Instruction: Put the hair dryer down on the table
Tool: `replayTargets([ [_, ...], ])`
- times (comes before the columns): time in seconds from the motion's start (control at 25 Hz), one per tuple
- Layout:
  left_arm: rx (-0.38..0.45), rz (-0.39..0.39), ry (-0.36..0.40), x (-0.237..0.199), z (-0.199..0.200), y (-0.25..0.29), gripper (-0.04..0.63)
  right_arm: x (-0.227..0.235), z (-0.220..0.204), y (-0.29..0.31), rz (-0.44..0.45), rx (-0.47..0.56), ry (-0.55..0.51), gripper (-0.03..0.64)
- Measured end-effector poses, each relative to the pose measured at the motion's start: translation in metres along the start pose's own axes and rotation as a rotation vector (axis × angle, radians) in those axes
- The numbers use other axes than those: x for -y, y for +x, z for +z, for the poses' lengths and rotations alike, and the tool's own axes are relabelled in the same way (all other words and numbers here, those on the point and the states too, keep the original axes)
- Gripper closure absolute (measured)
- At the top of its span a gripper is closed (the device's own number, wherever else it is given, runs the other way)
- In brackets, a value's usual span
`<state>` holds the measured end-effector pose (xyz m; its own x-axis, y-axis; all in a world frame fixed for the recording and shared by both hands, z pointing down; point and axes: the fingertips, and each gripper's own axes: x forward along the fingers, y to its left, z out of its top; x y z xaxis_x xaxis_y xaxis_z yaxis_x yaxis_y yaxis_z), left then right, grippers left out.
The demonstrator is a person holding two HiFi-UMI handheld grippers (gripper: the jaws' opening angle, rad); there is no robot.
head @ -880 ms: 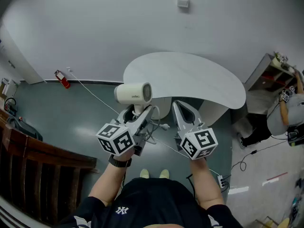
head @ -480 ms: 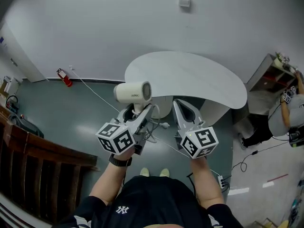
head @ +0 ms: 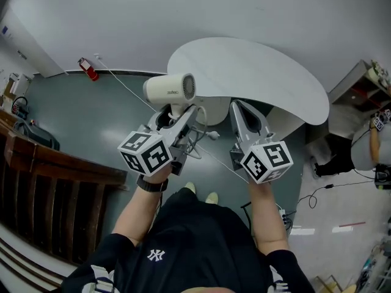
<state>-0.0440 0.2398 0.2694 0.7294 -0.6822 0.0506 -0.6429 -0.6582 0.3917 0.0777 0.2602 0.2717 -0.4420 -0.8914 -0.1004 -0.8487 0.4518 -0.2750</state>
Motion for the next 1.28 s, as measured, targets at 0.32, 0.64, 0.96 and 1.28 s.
replayTargets([
  [0.32,-0.008,0.017,-0.021,-0.044,0.001,0.016,0.388,0.005,-0.013,0.045,0.003,-0.019,0.006,0.594],
  [0.64,-0.033,0.002,-0.035,-0.116,0.014,0.071,0.388,0.033,-0.023,0.131,-0.016,-0.044,-0.015,0.594],
  [0.96,-0.081,-0.012,-0.049,-0.211,0.031,0.128,0.388,0.055,-0.037,0.237,-0.045,-0.072,-0.037,0.594],
  [1.28,-0.143,-0.042,-0.052,-0.263,0.027,0.173,0.388,0.077,-0.058,0.292,-0.084,-0.094,-0.029,0.594],
])
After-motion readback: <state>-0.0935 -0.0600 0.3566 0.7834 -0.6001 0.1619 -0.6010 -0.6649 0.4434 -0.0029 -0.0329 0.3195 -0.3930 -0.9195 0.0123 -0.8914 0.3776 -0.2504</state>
